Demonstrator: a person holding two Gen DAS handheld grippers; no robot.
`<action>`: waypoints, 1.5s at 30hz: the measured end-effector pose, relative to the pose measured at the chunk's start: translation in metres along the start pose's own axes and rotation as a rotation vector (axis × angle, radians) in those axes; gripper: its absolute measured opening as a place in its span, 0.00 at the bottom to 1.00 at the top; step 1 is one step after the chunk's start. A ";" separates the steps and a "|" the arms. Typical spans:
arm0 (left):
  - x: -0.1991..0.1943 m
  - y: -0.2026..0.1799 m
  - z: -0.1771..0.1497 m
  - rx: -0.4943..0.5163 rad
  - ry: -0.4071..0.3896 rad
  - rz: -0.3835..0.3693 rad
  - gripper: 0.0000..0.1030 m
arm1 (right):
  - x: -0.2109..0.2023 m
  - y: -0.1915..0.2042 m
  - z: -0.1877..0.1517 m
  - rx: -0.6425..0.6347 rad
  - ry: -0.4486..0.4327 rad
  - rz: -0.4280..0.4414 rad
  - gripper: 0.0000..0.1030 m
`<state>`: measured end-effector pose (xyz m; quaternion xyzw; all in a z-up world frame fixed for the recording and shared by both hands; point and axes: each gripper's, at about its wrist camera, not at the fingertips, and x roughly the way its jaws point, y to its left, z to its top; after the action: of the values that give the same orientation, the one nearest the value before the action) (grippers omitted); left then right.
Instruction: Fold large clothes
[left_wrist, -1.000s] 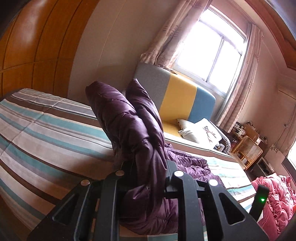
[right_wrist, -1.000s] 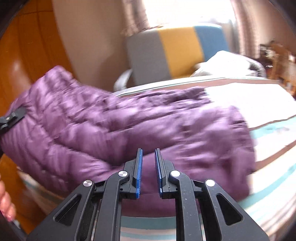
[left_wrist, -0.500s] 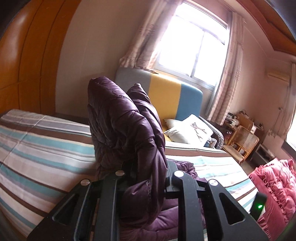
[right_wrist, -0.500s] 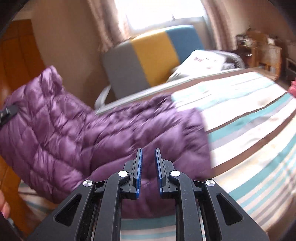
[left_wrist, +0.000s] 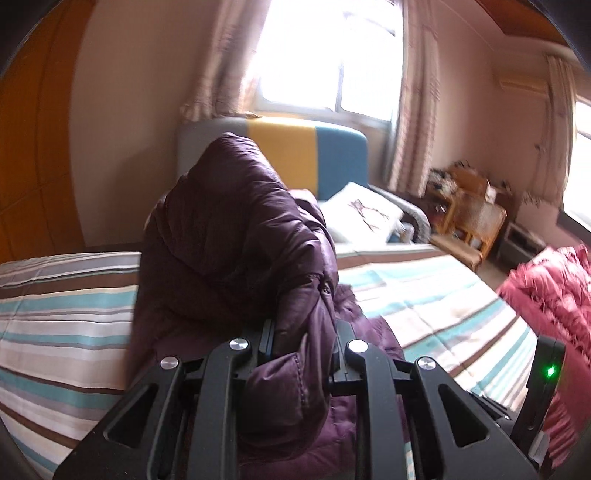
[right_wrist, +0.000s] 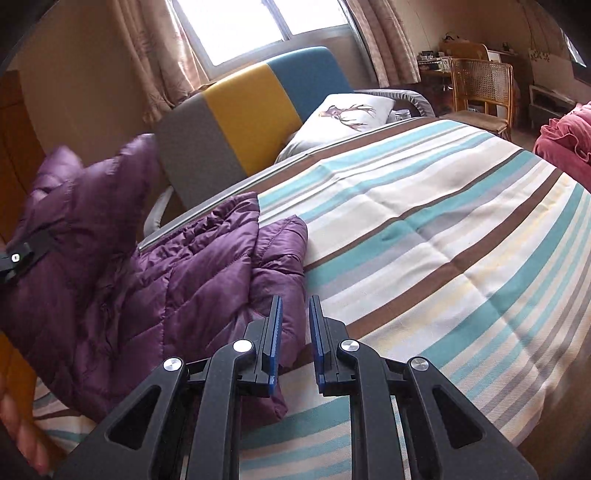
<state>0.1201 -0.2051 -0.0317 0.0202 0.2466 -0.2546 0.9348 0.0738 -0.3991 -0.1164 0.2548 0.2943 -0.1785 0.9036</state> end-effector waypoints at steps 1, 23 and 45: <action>0.004 -0.005 -0.002 0.011 0.010 -0.012 0.17 | 0.000 -0.001 -0.001 0.001 0.003 -0.003 0.14; 0.027 -0.040 -0.033 0.057 0.143 -0.365 0.71 | -0.015 -0.022 0.005 0.046 -0.007 -0.002 0.14; 0.023 0.155 -0.058 -0.260 0.122 -0.044 0.63 | 0.003 0.073 0.050 -0.071 0.075 0.249 0.49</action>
<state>0.1866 -0.0716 -0.1074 -0.0911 0.3344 -0.2393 0.9070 0.1329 -0.3688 -0.0574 0.2638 0.3002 -0.0446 0.9156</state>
